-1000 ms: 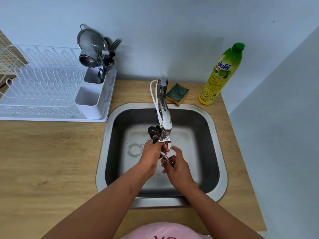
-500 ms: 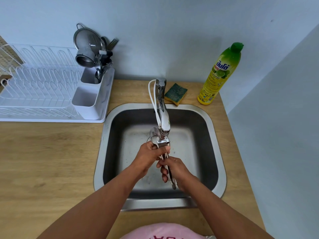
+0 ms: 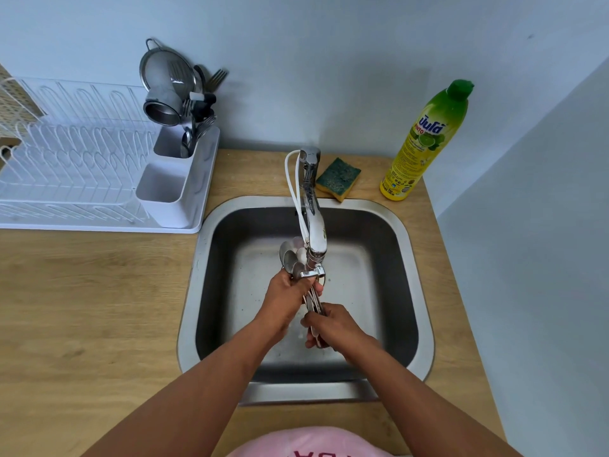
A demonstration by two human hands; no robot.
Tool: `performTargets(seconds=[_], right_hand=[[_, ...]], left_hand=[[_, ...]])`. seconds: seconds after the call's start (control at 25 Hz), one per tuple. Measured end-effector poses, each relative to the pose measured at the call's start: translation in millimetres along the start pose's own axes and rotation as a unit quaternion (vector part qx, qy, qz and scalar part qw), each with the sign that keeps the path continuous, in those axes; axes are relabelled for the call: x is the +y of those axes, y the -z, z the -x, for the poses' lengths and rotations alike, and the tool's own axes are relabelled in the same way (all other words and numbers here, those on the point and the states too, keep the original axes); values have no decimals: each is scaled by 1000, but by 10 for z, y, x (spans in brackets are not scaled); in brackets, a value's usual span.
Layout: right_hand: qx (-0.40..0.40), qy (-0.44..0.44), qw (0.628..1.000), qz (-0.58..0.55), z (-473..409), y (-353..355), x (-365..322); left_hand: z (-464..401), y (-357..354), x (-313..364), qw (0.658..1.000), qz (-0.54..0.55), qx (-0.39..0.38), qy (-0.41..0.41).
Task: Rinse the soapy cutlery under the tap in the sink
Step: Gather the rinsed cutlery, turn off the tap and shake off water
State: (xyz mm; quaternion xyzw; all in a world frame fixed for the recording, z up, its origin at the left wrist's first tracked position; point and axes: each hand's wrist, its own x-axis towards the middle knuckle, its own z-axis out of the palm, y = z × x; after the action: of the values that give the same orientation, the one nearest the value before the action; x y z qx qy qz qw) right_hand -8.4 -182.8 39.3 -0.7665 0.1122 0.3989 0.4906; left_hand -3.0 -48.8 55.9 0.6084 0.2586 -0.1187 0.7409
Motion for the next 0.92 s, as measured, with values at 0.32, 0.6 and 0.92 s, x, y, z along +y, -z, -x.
performTargets(seconds=[0.32,0.6,0.92], right_hand=[[3,-85,974,-210,-31,-49,127],[-17,-57,978,-200,-7,-59,236],[-62,-36,969,-234,60,-108,180]], left_hand=[[74,-56,105,998,-9,-65,8],[227,-42,-40,983,-143,-110,17],[183,-59,40,987,-154,-51,5]])
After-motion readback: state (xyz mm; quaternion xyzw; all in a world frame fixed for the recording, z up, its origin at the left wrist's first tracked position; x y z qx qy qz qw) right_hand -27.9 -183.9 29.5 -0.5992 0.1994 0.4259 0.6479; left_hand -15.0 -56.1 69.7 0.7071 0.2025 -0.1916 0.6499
